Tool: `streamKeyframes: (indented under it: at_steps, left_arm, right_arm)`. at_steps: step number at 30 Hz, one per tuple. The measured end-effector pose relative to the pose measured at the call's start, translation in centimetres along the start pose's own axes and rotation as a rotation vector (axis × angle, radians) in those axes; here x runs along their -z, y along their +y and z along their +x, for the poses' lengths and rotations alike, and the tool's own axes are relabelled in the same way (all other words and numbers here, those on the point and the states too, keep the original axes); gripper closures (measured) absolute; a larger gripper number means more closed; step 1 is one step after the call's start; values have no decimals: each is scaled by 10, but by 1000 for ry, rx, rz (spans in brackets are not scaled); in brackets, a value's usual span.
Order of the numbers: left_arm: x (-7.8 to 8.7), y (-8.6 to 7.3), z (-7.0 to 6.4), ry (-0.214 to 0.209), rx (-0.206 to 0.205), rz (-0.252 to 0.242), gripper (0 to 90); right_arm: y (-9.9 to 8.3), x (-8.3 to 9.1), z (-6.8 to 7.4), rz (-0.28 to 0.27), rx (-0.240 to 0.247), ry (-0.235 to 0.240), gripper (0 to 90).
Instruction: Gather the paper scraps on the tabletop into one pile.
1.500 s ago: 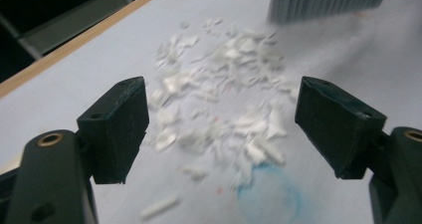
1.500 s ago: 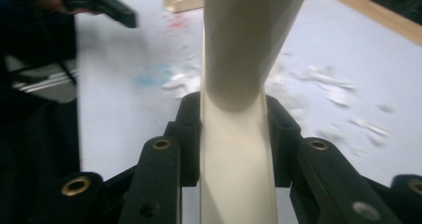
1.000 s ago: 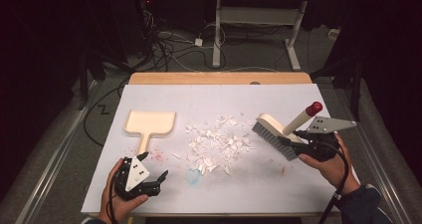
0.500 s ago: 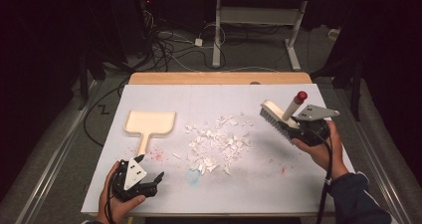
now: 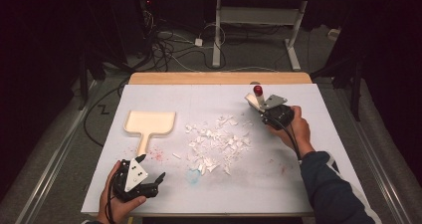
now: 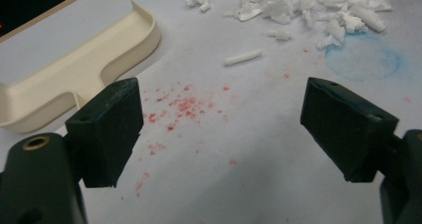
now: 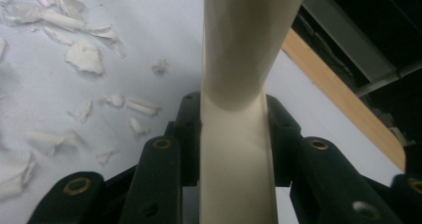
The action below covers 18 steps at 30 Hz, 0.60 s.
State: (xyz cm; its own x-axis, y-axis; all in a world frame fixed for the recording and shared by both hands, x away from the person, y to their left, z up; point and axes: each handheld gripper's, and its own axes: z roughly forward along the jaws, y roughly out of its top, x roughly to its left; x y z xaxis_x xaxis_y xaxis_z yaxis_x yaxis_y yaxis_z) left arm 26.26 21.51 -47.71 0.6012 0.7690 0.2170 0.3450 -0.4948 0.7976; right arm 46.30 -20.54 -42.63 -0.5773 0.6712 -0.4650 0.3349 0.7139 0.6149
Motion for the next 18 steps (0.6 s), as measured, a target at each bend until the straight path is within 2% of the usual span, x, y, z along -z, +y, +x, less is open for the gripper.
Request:
streamKeyframes:
  at_steps: [3, 4, 5, 6, 7, 9, 10, 11, 12, 13, 14, 15, 16, 17, 18]
  left_arm:
    - [0, 0, 0, -3, -3, -4, 164]
    - [0, 0, 0, -5, -4, -4, 164]
    - [-1, 0, 0, -8, -5, -2, 164]
    - [-1, 0, -1, -9, -7, 0, 164]
    - [-1, 0, 0, -11, -8, 0, 164]
    - [-1, 0, 0, -15, -7, -2, 164]
    - [-1, 1, 0, -15, -7, -3, 164]
    - [-1, 1, 0, -16, -7, -3, 164]
    - [-1, 1, 0, -17, -6, -4, 164]
    - [-1, 1, 0, -18, -7, -4, 164]
    - [-1, 1, -1, -19, -9, -4, 164]
    - [-1, 1, -1, -20, -11, -3, 164]
    - [0, 1, -1, -20, -11, -5, 164]
    - [0, 1, -1, -21, -9, -8, 164]
    - [0, 1, -1, -22, -10, -9, 164]
  right_arm:
    - [8, -11, 10, -10, -4, 15, 680]
    - [13, -17, 19, -17, 1, 27, 680]
    - [13, -17, 19, -17, 1, 27, 680]
    - [19, -20, 29, -8, 23, 32, 679]
    - [19, -20, 29, -8, 23, 32, 679]
    - [24, -20, 37, -33, 37, 57, 679]
    - [29, -18, 46, -52, 52, 99, 679]
    - [29, -18, 46, -52, 52, 99, 679]
    - [30, -16, 51, -64, 67, 120, 678]
    - [32, -11, 61, -87, 109, 178, 678]
    - [32, -11, 61, -87, 109, 178, 678]
    - [32, -7, 67, -95, 138, 186, 678]
    - [31, 4, 76, -117, 186, 251, 677]
    - [31, 4, 76, -117, 186, 251, 677]
    - [27, 16, 83, -130, 235, 296, 677]
